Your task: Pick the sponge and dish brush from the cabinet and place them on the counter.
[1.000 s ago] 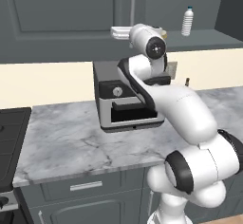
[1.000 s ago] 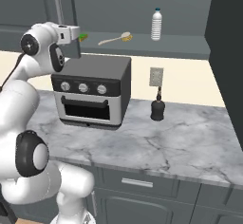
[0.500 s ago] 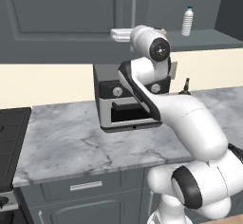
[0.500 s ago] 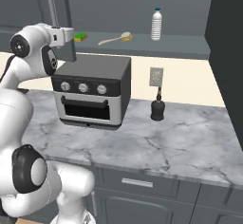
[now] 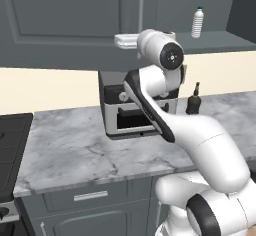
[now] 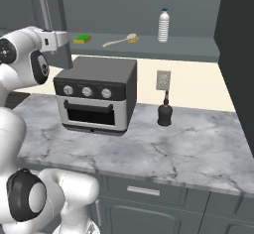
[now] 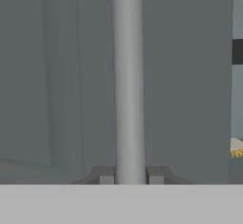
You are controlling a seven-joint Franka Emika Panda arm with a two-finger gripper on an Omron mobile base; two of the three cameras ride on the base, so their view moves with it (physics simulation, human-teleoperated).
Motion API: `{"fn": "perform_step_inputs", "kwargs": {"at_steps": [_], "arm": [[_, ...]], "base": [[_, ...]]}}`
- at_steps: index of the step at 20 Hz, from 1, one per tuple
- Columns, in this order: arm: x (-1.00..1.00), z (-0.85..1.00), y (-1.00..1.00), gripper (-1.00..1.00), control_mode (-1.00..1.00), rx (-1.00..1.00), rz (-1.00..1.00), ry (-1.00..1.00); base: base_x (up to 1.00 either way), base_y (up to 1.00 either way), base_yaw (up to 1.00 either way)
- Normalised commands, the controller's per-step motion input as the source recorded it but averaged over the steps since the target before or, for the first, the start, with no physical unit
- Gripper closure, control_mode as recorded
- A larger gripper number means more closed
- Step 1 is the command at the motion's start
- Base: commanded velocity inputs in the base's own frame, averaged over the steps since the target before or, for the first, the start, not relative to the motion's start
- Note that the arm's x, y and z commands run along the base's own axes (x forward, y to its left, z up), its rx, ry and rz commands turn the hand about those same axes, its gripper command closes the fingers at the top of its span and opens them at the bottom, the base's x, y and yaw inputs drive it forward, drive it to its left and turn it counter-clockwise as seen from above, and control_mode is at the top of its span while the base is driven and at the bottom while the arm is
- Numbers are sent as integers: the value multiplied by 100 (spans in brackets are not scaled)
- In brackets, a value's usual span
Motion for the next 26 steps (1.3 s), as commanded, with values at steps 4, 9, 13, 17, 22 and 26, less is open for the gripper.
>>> {"fn": "perform_step_inputs", "kwargs": {"at_steps": [4,9,13,17,22,26], "arm": [[-74,50,38,100,-100,-3,1,5],[-78,45,41,100,-100,-4,1,4],[-77,40,46,100,-100,-5,3,4],[-78,37,47,100,-100,-5,3,4],[-75,35,50,100,-100,-4,3,4],[-64,31,50,100,-100,-3,3,3]], "base": [[0,0,0],[0,0,0],[0,0,0],[0,0,0],[0,0,0],[0,0,0]]}}
